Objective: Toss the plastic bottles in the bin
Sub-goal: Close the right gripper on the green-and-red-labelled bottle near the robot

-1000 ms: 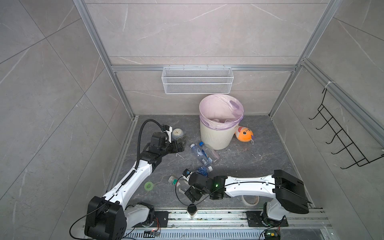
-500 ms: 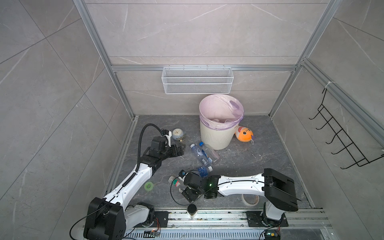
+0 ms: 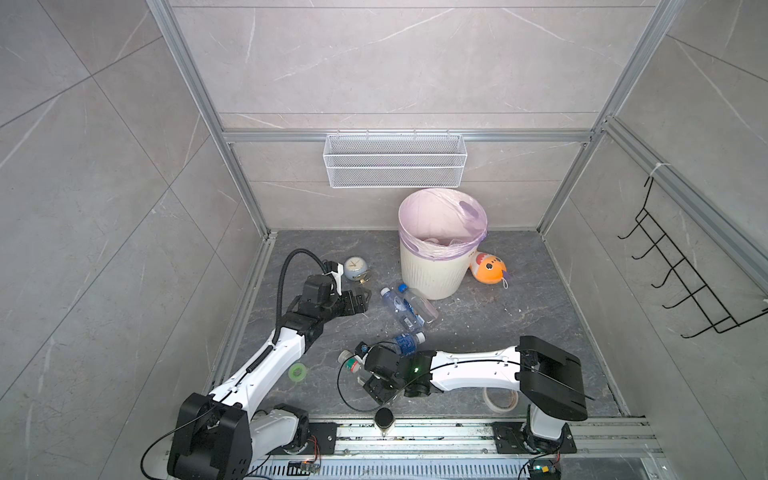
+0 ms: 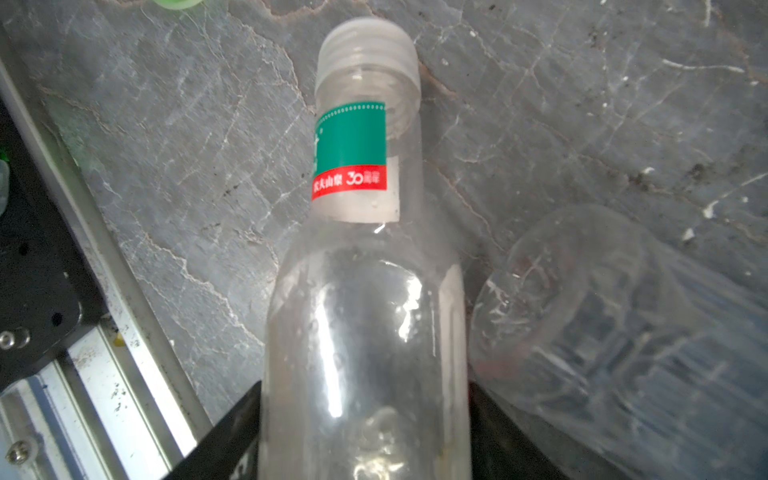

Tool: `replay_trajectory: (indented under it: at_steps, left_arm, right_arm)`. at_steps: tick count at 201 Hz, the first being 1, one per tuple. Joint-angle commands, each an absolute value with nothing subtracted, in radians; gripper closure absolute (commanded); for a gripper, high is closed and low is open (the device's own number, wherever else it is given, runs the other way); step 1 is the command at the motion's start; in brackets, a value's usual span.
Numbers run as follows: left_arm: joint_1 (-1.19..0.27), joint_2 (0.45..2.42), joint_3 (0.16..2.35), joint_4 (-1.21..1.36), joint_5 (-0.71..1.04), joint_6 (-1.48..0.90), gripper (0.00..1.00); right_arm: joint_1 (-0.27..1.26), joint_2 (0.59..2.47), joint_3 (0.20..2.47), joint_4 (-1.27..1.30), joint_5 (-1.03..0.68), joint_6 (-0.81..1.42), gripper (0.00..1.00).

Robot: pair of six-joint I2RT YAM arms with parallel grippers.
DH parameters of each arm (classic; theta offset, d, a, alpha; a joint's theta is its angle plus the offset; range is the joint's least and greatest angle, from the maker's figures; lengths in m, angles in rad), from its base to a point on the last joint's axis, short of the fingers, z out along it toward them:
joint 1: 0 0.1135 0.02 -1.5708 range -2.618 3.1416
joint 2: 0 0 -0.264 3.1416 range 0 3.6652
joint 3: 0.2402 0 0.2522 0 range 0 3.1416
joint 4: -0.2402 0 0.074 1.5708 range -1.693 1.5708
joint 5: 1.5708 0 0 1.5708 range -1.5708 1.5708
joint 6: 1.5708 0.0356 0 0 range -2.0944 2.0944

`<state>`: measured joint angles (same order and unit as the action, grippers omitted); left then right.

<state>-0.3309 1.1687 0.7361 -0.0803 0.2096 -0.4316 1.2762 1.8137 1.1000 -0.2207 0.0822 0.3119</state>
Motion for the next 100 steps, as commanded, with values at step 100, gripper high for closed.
replay_trajectory:
  at_steps: [100]
  left_arm:
    - [-0.325, 1.179, 0.732, -0.039, 0.229, -0.450, 0.00]
  right_arm:
    - [1.292, 1.727, 1.091, -0.252, 0.132, 0.258, 0.64]
